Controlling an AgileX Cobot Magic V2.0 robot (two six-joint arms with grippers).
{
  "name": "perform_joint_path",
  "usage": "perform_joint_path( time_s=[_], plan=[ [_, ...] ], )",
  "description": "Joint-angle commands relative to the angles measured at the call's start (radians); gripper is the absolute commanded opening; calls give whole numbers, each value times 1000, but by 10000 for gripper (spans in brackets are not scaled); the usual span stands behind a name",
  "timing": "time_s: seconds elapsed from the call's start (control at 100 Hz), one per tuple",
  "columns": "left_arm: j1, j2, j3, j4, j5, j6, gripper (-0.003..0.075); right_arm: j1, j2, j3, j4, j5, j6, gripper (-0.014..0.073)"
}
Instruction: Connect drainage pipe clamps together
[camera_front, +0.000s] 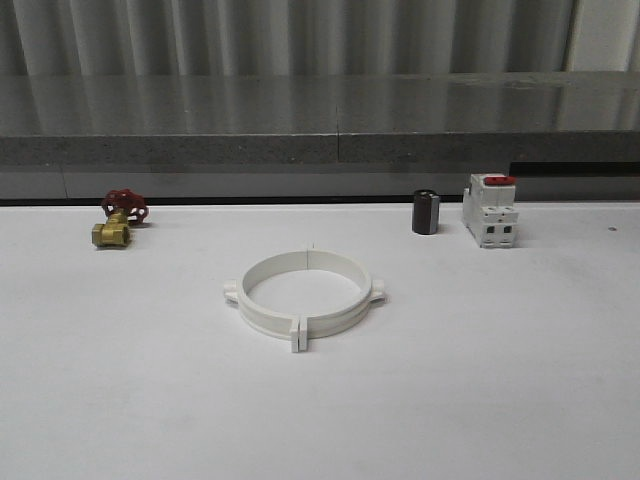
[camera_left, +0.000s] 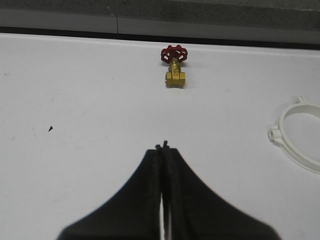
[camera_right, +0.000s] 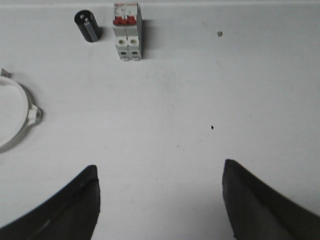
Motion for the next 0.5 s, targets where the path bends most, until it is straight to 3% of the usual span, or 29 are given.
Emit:
perform_joint_path(
  time_s=[0.0, 0.08, 0.15, 0.41, 0.49],
  plan=[
    [1, -1, -26, -8, -70, 1, -20, -5, -104, 59, -22, -47, -15, 520],
    [1, -1, -26, -8, -70, 1, -20, -5, -186, 136, -22, -54, -14, 488],
    [1, -1, -26, -8, -70, 1, -20, -5, -258, 194, -22, -60, -14, 407],
    [1, -1, -26, -8, -70, 1, -20, -5, -413, 310, -72, -49, -14, -120],
    [1, -1, -26, -8, -70, 1, -20, -5, -419, 311, -70, -19, -14, -116]
  ],
)
